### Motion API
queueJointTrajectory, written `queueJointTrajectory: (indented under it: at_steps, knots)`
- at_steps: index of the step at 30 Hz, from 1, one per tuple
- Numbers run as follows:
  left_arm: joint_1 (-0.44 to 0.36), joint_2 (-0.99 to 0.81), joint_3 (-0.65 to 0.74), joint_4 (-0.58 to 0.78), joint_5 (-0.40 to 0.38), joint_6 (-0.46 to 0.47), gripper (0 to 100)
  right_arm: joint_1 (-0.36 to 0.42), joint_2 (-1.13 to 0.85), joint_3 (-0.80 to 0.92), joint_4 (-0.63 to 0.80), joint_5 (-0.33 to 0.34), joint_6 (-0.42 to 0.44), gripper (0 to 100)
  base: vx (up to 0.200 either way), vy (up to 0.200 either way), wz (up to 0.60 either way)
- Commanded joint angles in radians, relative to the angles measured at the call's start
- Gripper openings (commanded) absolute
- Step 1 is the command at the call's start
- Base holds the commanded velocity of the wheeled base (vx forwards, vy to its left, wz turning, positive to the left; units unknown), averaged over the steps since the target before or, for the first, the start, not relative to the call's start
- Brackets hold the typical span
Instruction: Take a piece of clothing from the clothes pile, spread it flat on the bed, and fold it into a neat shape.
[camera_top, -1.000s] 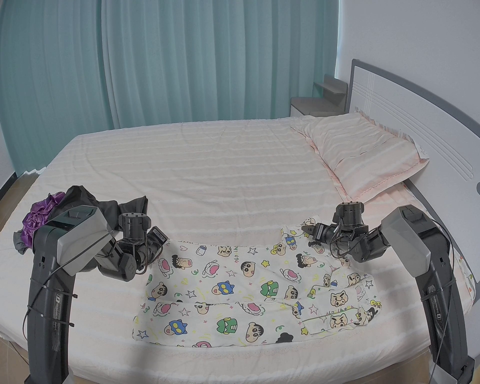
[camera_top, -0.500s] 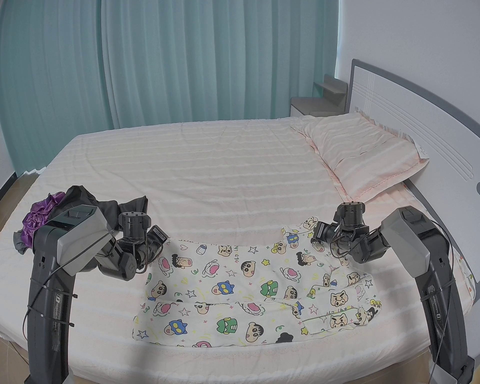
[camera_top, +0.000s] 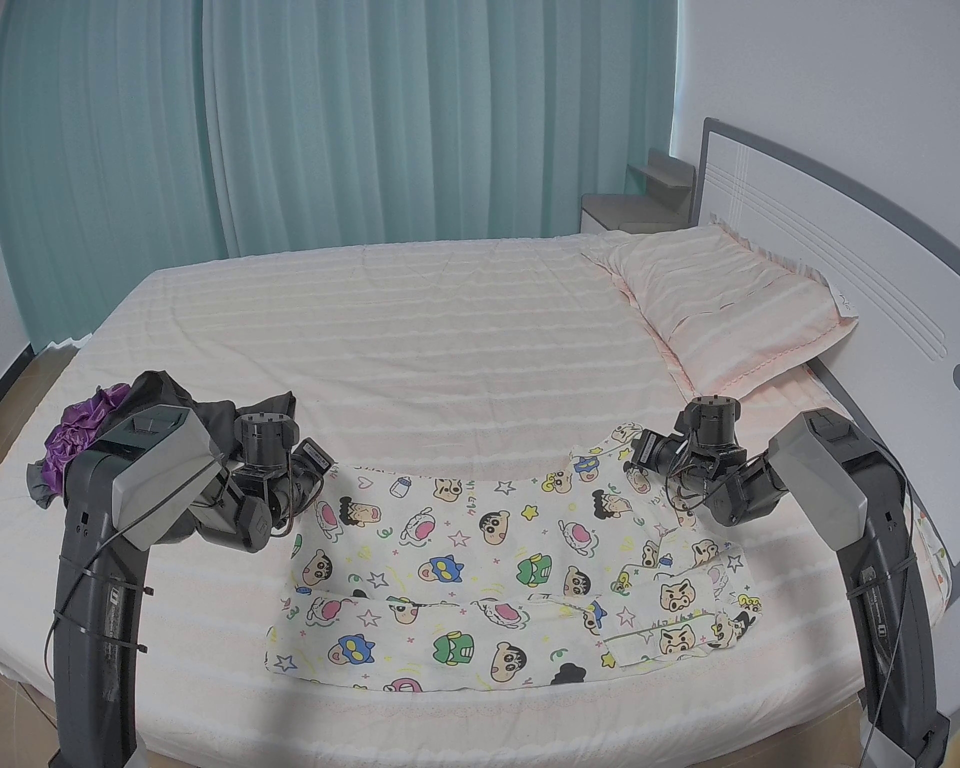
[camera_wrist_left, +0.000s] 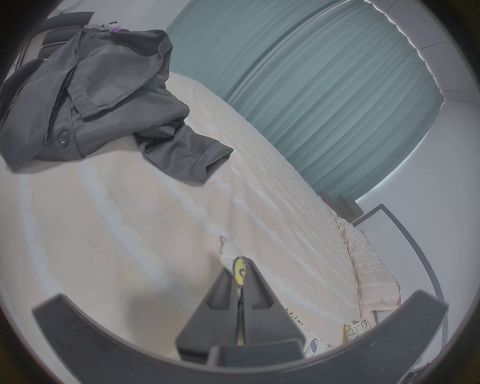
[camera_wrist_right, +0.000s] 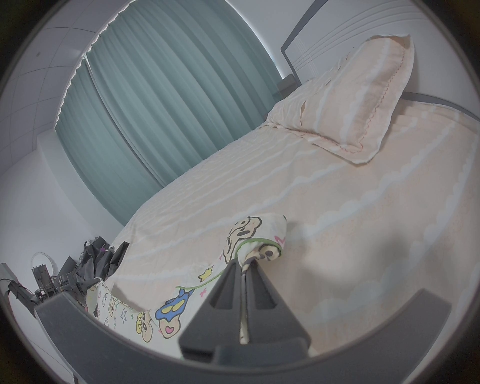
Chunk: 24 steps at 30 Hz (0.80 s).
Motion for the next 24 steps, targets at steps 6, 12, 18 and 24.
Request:
queueJointTrajectory:
  at_steps: [6,12,18,24]
  knots:
    - [0.003,-0.006,-0.040,0.001,0.003,0.003,0,-0.013,-0.001,-0.006,-0.025,0.000,0.001,0,0.000,0.000,0.00]
    - [0.005,0.000,-0.047,0.000,0.001,0.003,0,-0.017,-0.003,-0.012,-0.031,0.000,0.001,0,0.000,0.000,0.00]
    - [0.003,0.001,-0.049,0.004,0.001,0.003,0,-0.017,-0.008,-0.008,-0.033,0.000,0.001,0,0.000,0.000,0.00]
    - [0.003,-0.012,-0.033,0.036,-0.002,0.017,0,-0.020,-0.038,0.037,-0.033,0.001,0.001,0,0.000,0.000,0.00]
